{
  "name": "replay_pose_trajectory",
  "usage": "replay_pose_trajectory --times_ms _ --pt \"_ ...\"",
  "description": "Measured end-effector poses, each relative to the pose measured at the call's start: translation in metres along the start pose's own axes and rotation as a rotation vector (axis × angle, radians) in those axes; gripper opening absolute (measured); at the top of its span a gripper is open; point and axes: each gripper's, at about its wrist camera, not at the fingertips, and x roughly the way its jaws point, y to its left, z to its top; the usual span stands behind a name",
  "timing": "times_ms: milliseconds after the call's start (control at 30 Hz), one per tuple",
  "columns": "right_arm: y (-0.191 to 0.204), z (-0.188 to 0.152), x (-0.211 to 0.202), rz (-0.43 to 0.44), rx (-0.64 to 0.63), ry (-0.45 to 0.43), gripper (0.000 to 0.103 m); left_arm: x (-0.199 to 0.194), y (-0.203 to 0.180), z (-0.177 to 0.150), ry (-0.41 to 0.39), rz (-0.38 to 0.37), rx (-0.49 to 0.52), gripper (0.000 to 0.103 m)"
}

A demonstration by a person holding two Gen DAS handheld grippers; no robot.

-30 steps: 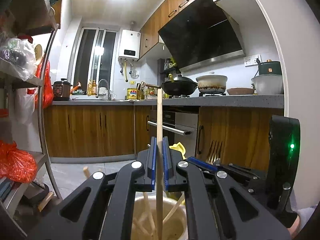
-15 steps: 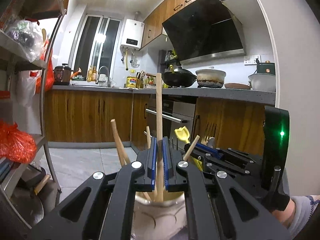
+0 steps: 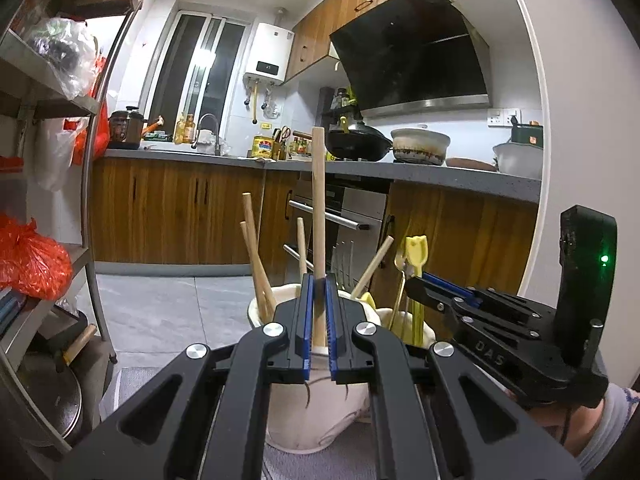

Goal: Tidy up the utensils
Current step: 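Lower the yellow utensil into the shorter cup while the left lowers chopstick into taller cup, then open both grippers and pull them back from the holder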

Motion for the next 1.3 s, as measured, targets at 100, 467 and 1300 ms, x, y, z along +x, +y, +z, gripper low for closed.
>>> replay_pose_trajectory --times_ms 100,467,1300 --pt "-0.002 -0.005 -0.002 -0.002 0.008 0.026 0.010 0.002 -0.004 -0.003 0.017 0.000 0.029 0.006" --pt "-0.007 -0.014 0.003 0.021 0.027 0.076 0.011 0.009 -0.003 -0.006 0.046 0.002 0.028 0.006" --pt "-0.016 -0.019 -0.007 0.005 0.029 0.087 0.051 -0.009 -0.016 -0.012 0.021 0.055 0.092 0.037"
